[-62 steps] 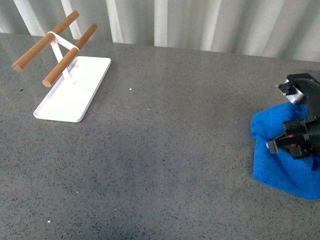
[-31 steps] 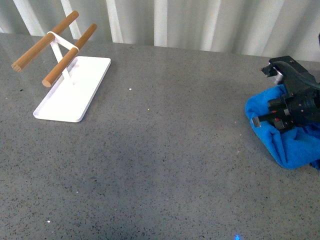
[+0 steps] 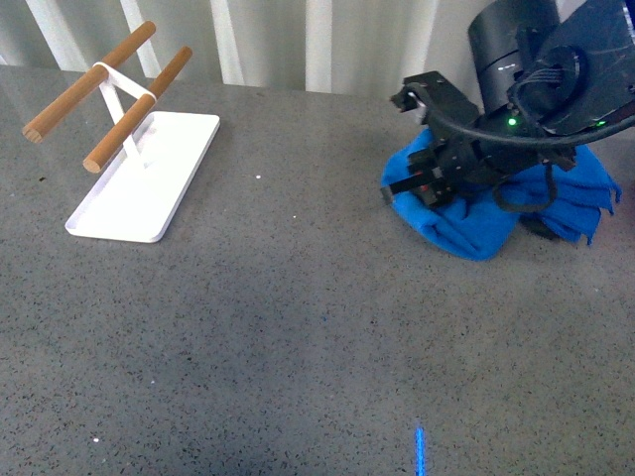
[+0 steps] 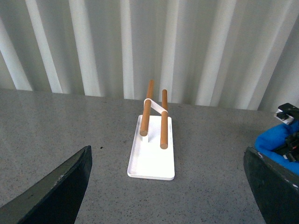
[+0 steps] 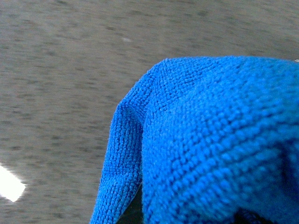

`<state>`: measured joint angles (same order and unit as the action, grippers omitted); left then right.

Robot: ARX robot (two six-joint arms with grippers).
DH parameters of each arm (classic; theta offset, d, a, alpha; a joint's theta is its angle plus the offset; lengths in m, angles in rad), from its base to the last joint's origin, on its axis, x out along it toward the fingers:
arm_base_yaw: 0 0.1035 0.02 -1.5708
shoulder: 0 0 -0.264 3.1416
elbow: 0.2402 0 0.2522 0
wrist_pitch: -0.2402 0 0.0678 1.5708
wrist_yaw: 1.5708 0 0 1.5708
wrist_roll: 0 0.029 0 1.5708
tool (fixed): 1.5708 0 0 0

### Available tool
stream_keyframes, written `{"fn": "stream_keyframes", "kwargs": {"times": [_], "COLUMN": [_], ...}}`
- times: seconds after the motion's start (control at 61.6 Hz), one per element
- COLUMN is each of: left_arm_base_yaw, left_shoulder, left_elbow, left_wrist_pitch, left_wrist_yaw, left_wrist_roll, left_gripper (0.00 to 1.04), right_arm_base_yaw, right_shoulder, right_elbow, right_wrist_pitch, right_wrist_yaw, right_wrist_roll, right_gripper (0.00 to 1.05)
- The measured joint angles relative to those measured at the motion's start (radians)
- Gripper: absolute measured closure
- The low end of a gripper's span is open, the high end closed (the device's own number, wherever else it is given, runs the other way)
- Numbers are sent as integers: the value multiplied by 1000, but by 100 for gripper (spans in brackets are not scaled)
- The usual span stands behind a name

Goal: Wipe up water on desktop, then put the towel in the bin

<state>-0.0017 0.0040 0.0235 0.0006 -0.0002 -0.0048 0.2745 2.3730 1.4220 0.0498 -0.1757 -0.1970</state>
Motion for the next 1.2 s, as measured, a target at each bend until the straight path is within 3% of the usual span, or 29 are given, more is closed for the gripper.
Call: {"fn": "stream_keyframes", "kwargs": {"times": [0.308,0.633,0.811,1.201], "left_arm_base_yaw": [0,0,0,0], "left_shoulder": [0,0,0,0], "left_elbow": [0,0,0,0], "left_wrist_pitch": [0,0,0,0], "left_wrist_yaw": [0,0,0,0], "left_wrist_roll": [0,0,0,0], "left_gripper": [7,7,7,7], "right_arm_base_yaw": [91,24,-58,-393], "right_shoulder": [-122,-365,-463,-493], "right_elbow": [-243,-576,-729,-855], "right_wrist_pitch": [81,110,121,69], "right_wrist_yaw": [-189,-281,-306,-297], "right_wrist_roll": [38,16,-34,-255], "right_gripper": [101,101,101,101]}}
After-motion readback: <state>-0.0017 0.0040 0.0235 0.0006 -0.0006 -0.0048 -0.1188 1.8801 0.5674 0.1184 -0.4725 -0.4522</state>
